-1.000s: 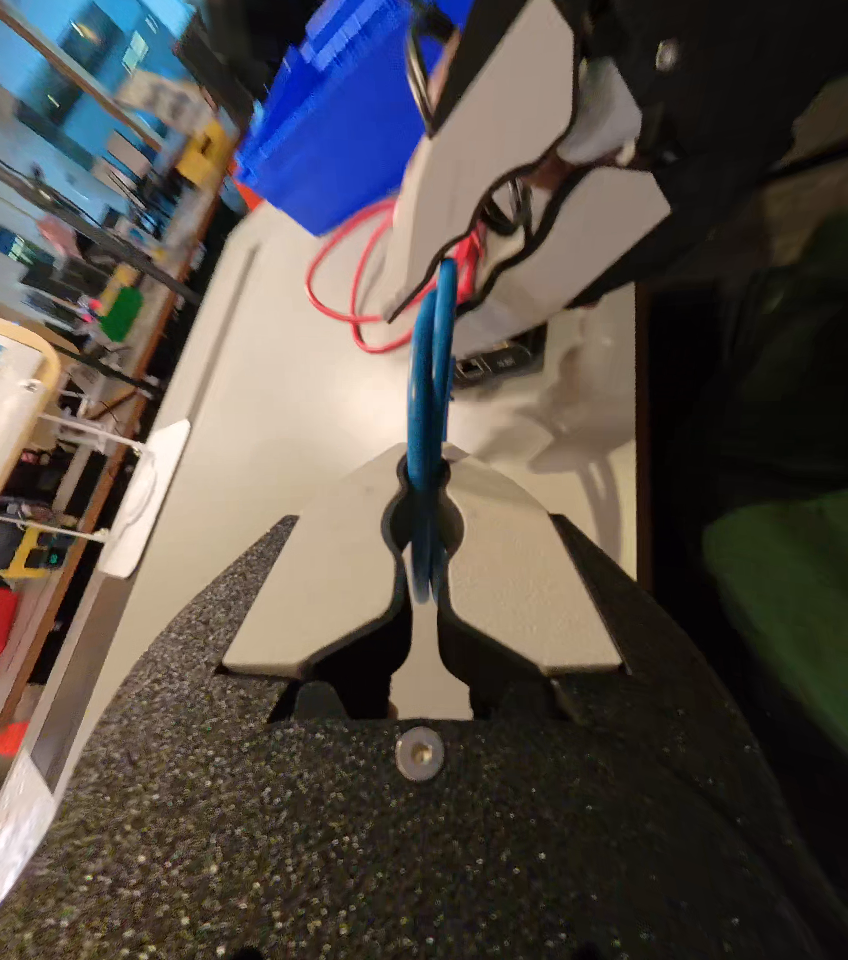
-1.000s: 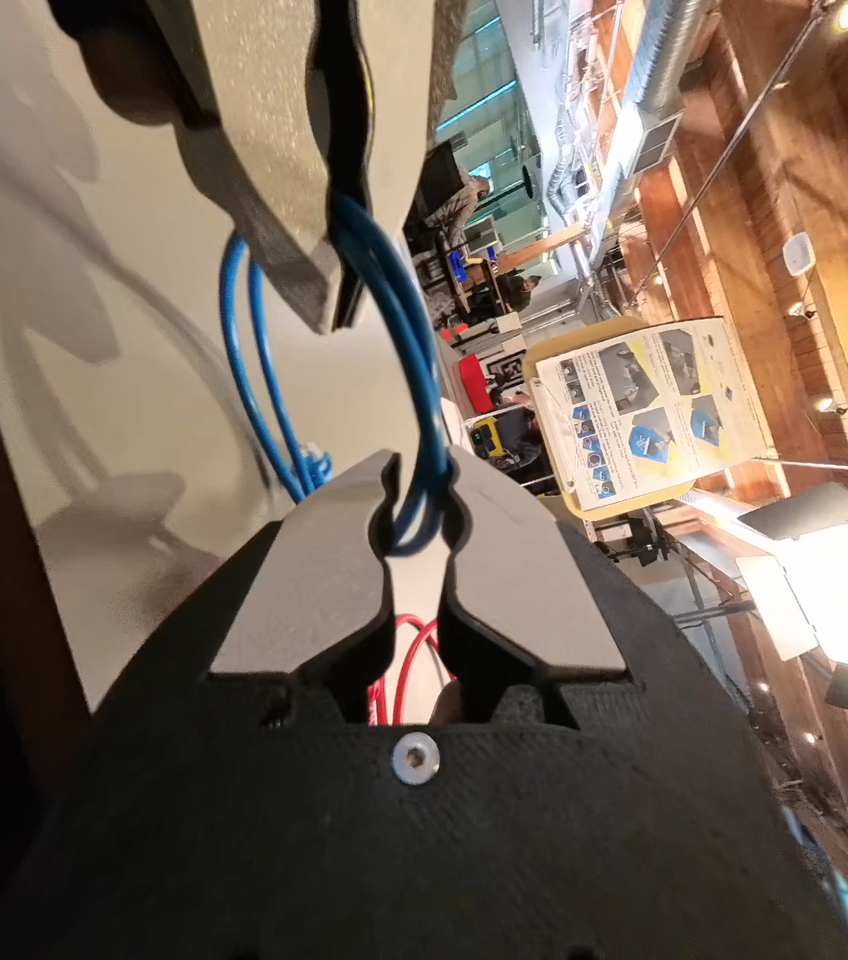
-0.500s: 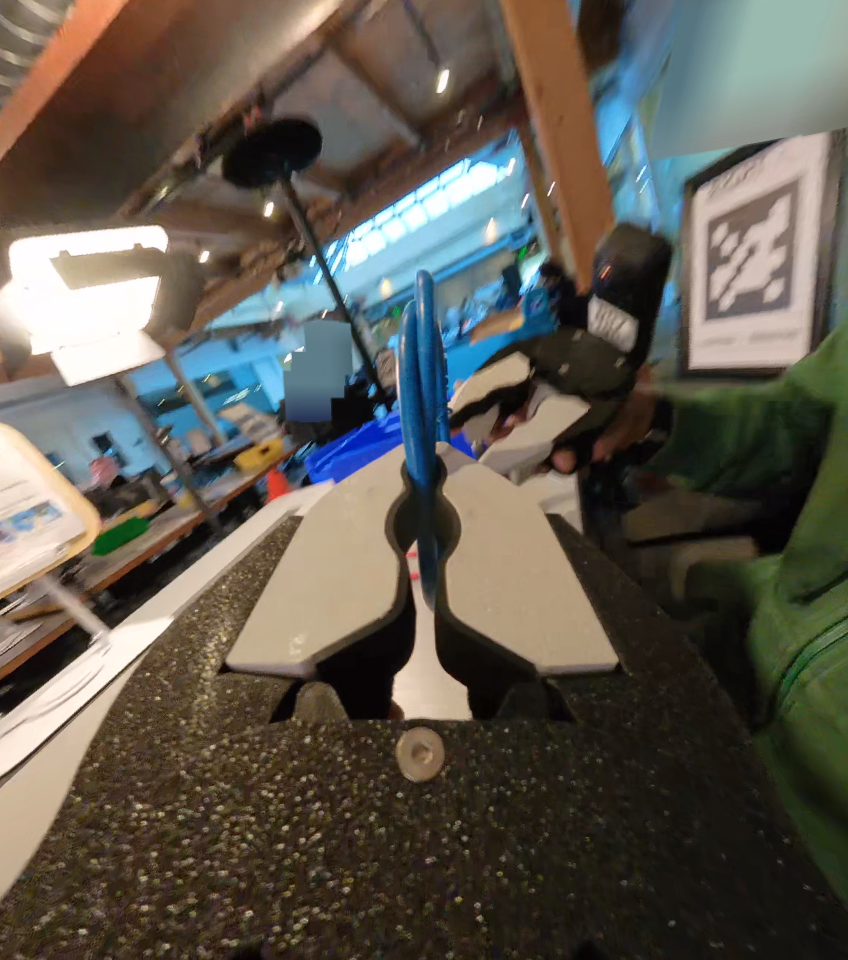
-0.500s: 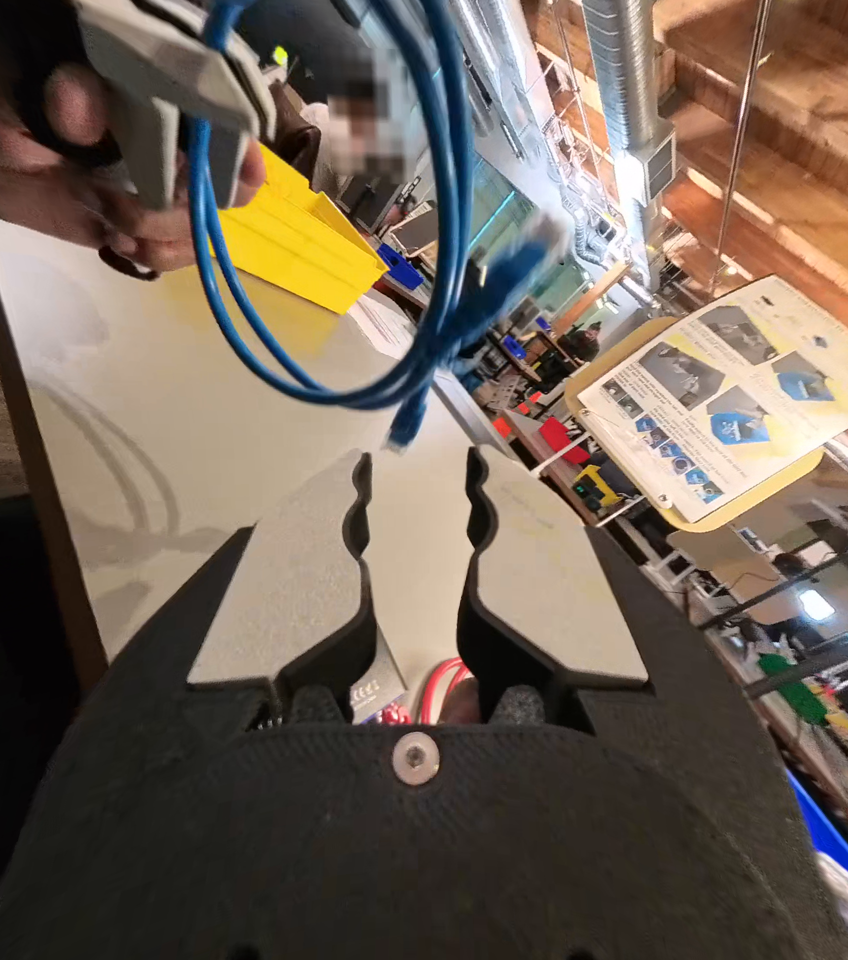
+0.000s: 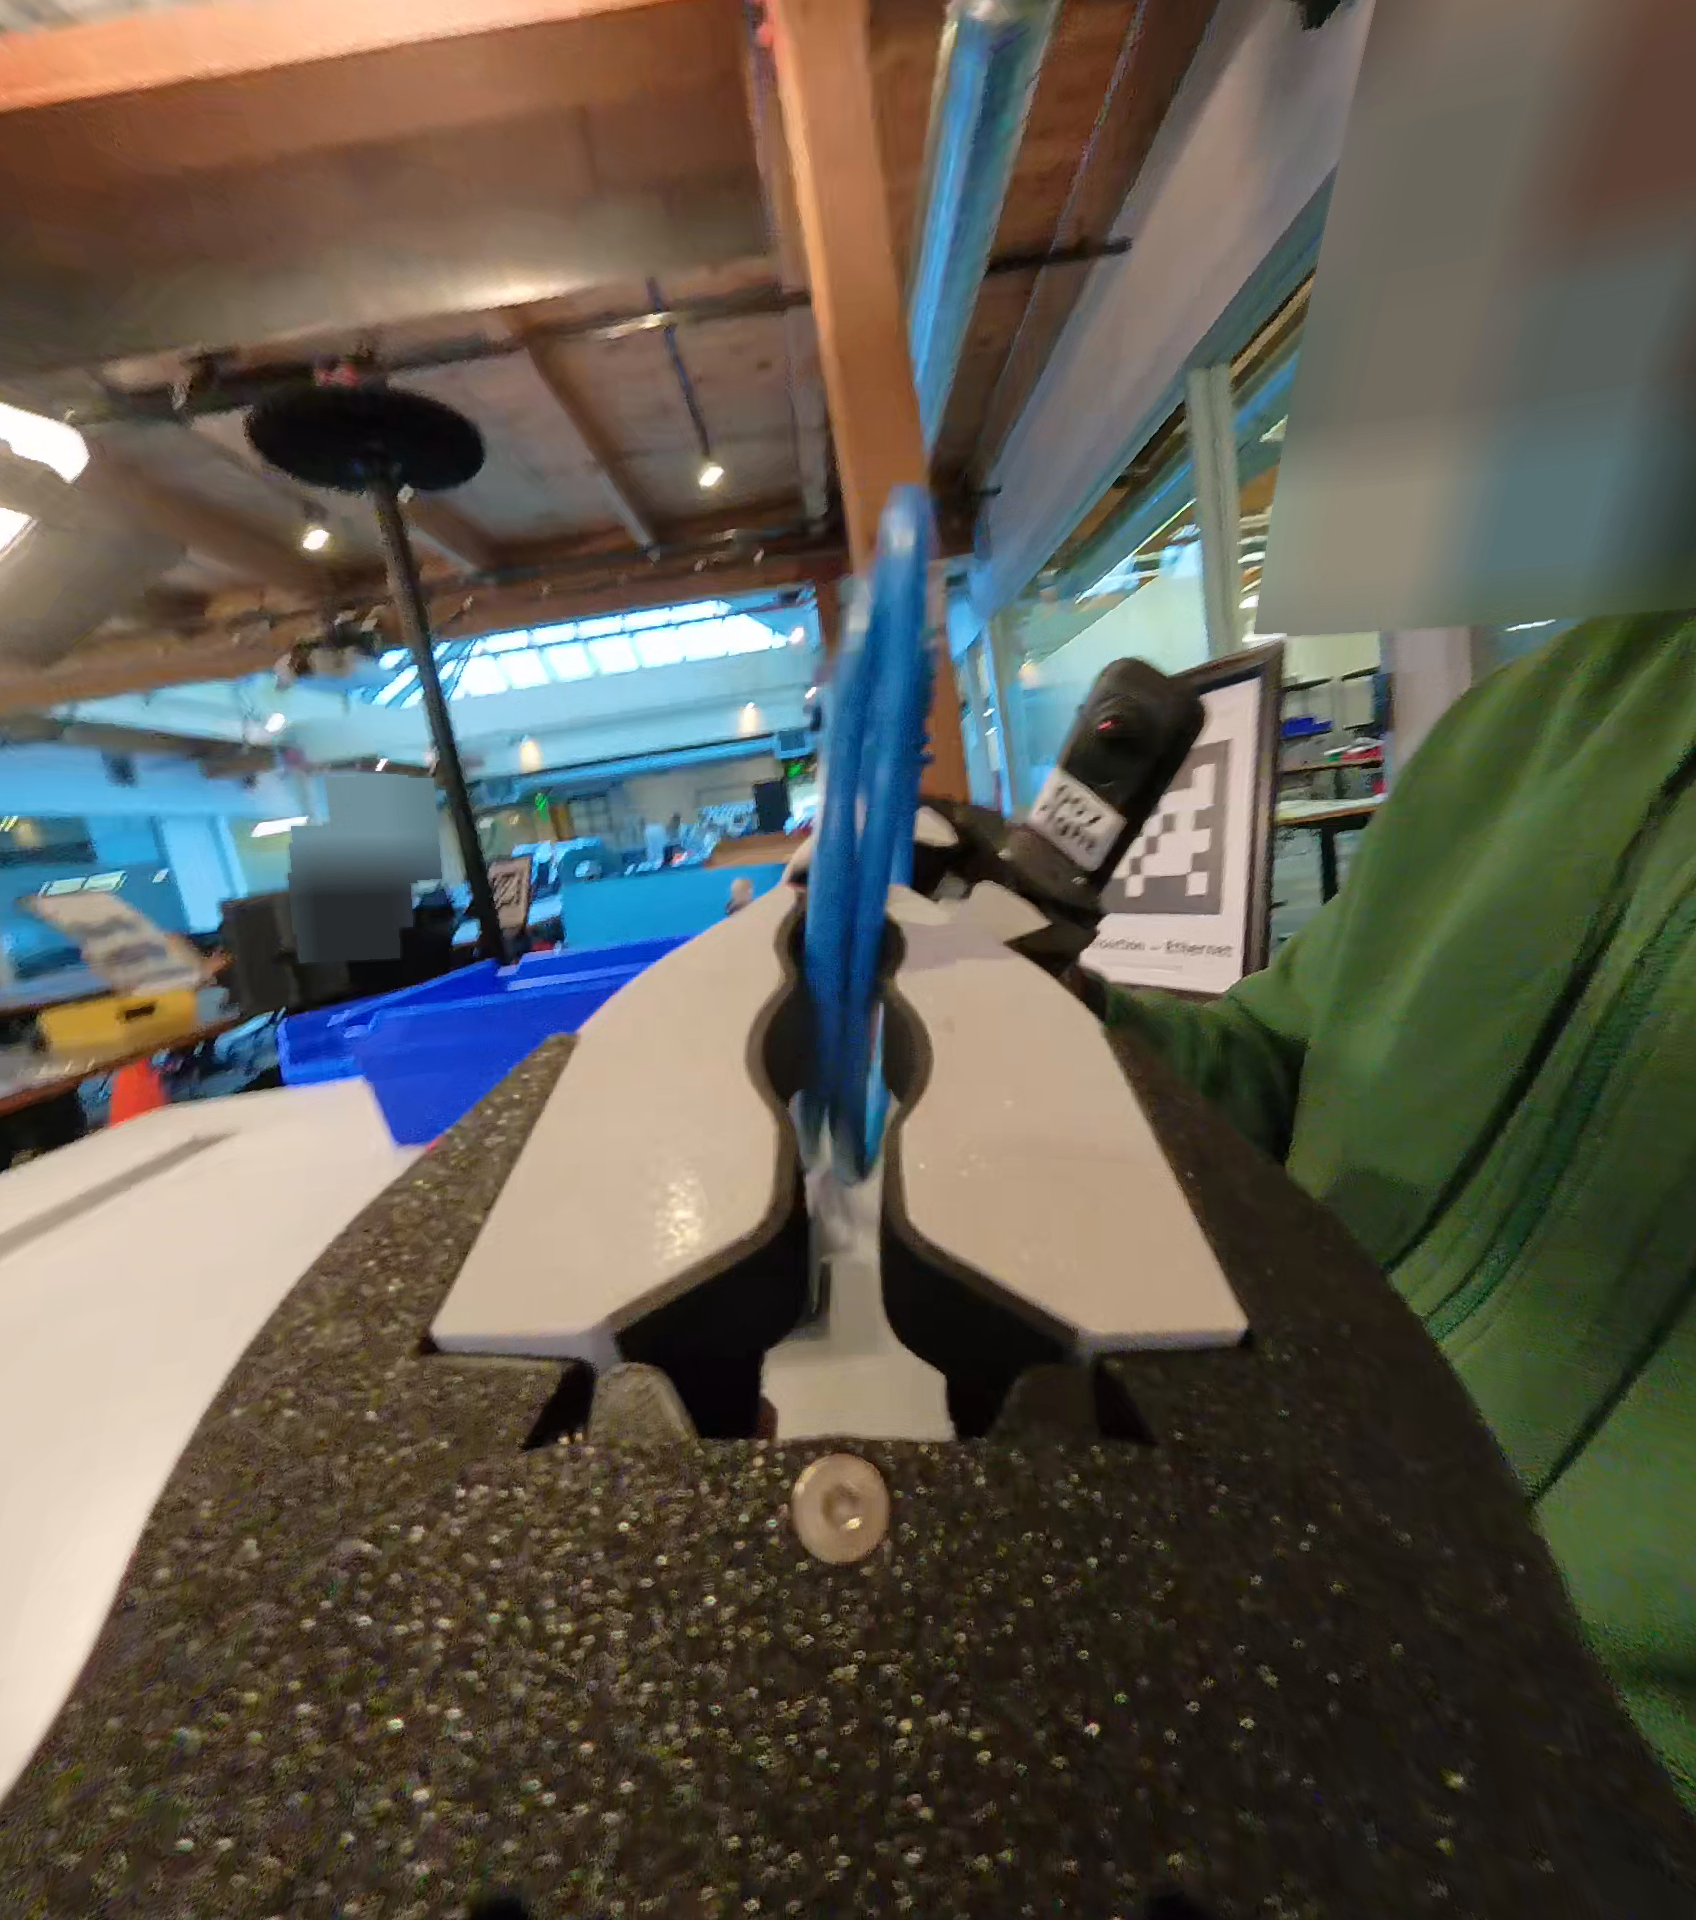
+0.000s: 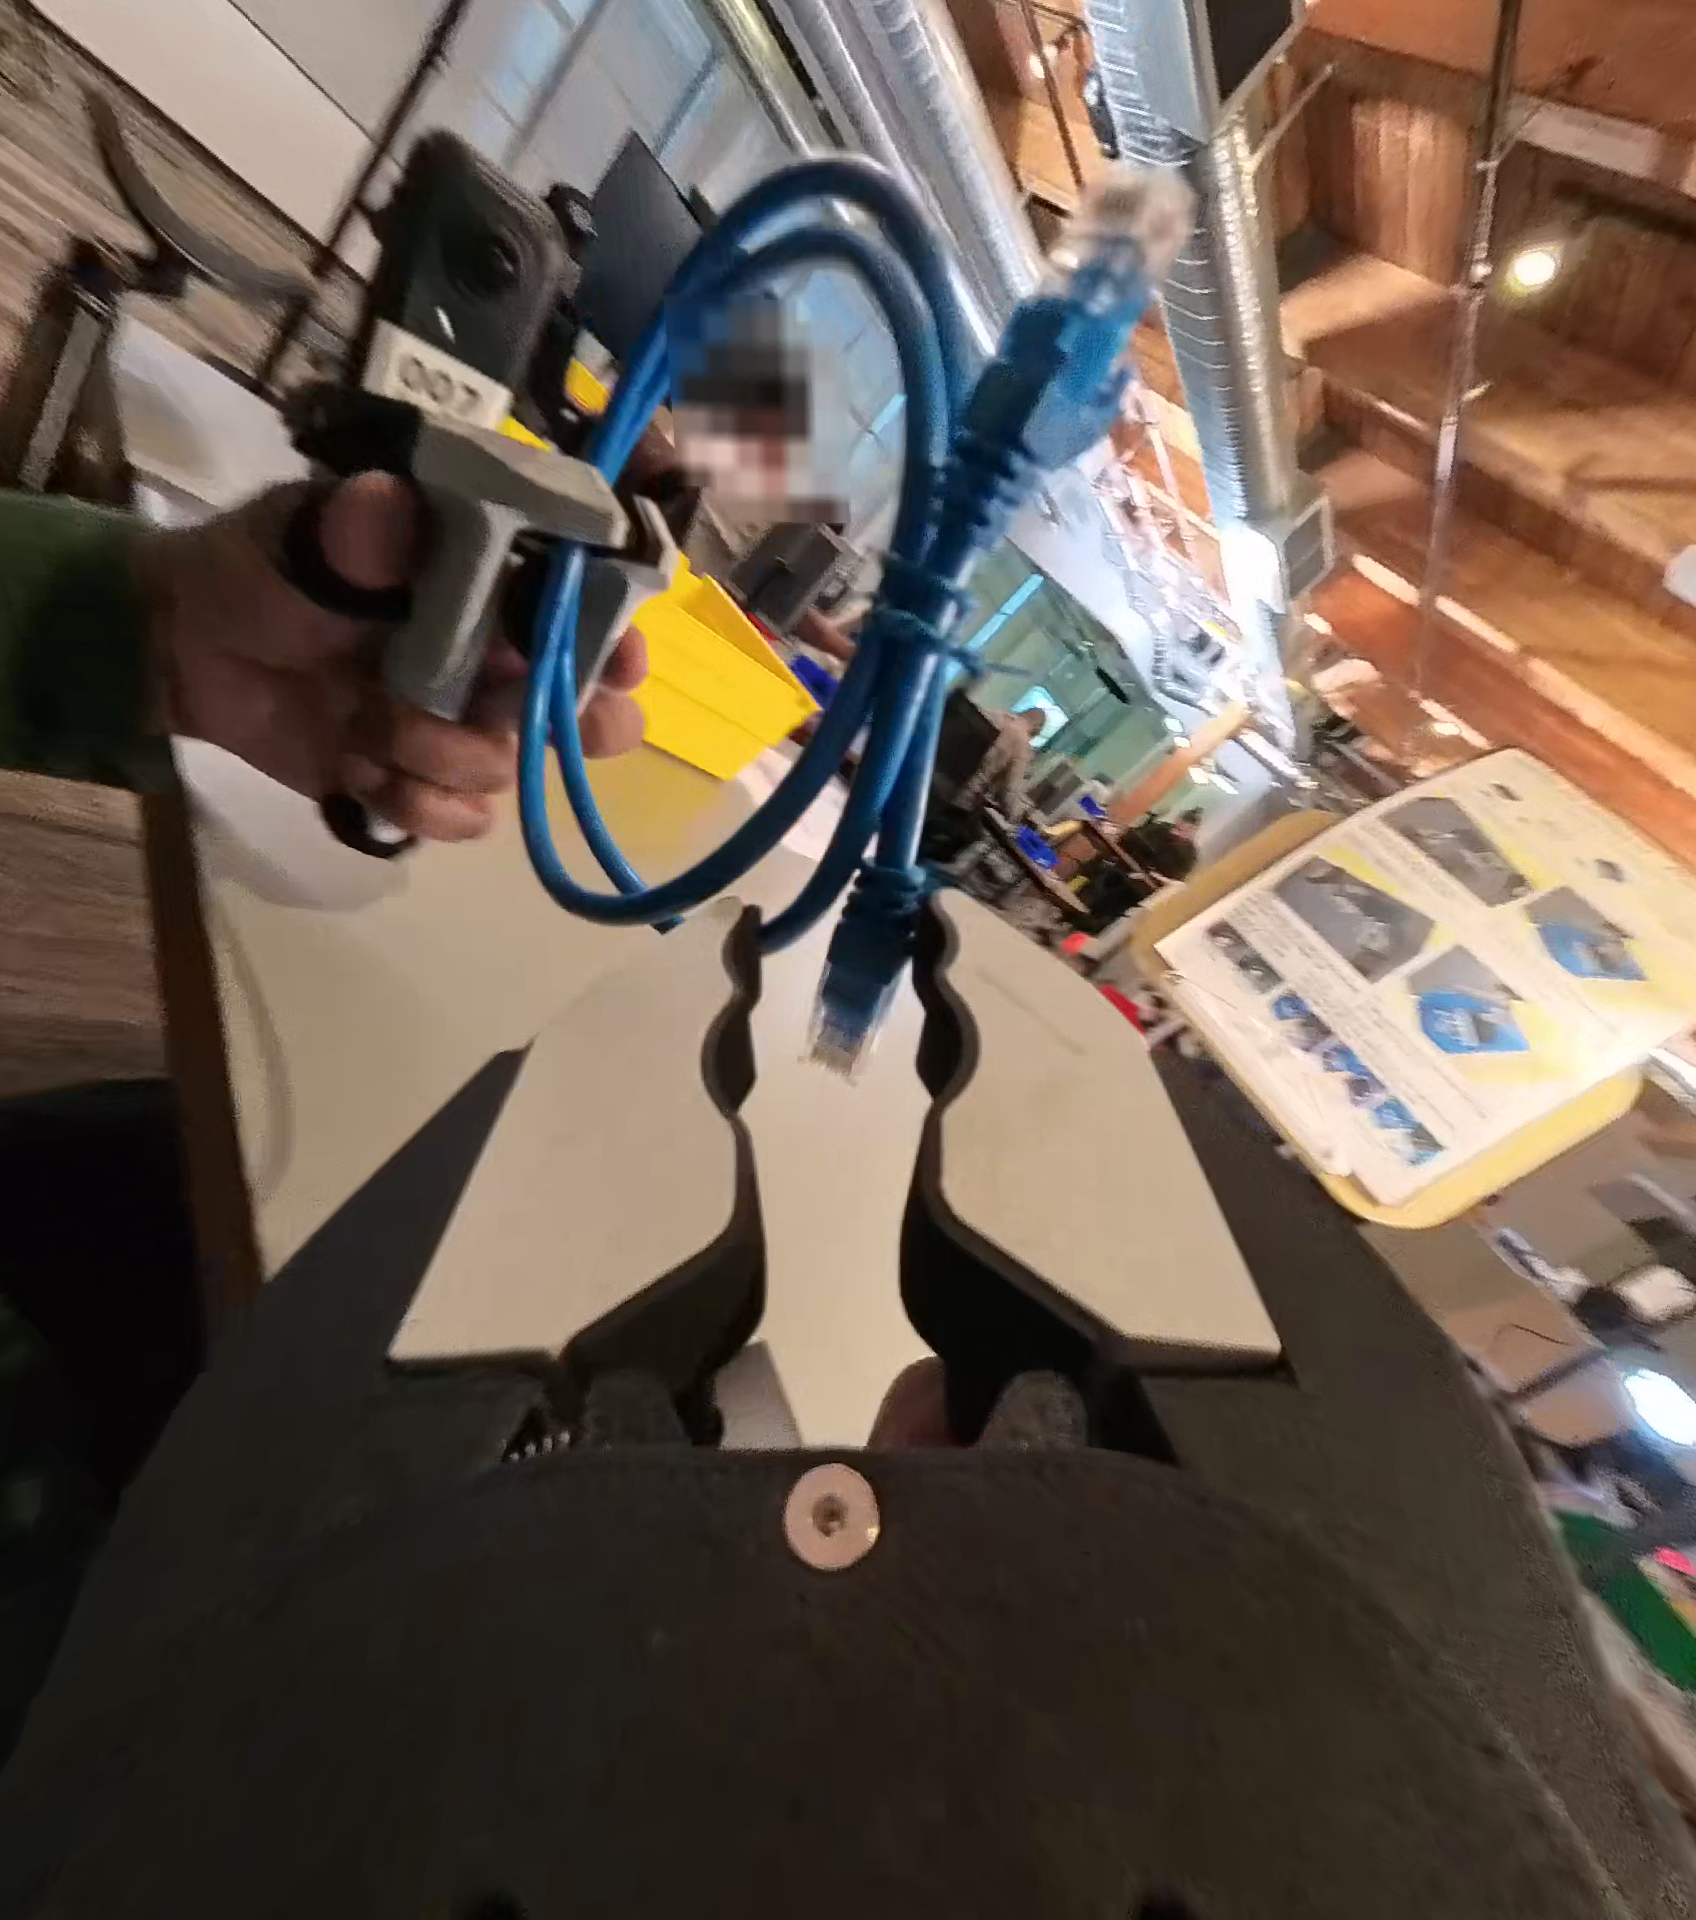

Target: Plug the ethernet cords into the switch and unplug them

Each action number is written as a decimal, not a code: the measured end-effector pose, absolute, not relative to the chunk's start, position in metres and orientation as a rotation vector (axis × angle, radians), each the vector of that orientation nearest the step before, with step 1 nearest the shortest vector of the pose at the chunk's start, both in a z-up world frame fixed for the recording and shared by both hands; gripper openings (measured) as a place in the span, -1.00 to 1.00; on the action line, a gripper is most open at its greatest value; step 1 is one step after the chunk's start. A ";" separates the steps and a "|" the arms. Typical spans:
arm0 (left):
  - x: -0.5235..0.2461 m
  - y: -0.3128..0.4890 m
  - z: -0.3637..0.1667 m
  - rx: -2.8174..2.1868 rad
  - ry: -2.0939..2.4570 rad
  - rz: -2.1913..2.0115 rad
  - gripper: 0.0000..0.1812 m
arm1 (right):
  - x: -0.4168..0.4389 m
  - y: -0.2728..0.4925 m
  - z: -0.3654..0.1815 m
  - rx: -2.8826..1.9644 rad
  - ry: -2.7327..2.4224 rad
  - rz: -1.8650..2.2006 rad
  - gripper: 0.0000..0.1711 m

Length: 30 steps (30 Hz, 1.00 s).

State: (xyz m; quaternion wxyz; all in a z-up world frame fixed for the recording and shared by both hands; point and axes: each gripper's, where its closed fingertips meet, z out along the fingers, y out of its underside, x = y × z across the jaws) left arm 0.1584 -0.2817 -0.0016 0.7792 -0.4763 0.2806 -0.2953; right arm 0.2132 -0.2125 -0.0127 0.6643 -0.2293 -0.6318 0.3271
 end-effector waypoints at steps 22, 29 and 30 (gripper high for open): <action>0.211 -0.240 -0.034 -1.525 0.947 0.371 -0.20 | 0.190 -0.165 -0.045 -0.572 -1.362 -0.035 -0.79; 0.204 -0.217 -0.051 -1.517 0.946 0.494 -0.75 | 0.189 -0.179 -0.046 -0.534 -1.386 0.022 -0.79; 0.203 -0.218 -0.050 -1.513 0.944 0.475 -0.76 | 0.189 -0.182 -0.047 -0.514 -1.404 0.056 -0.78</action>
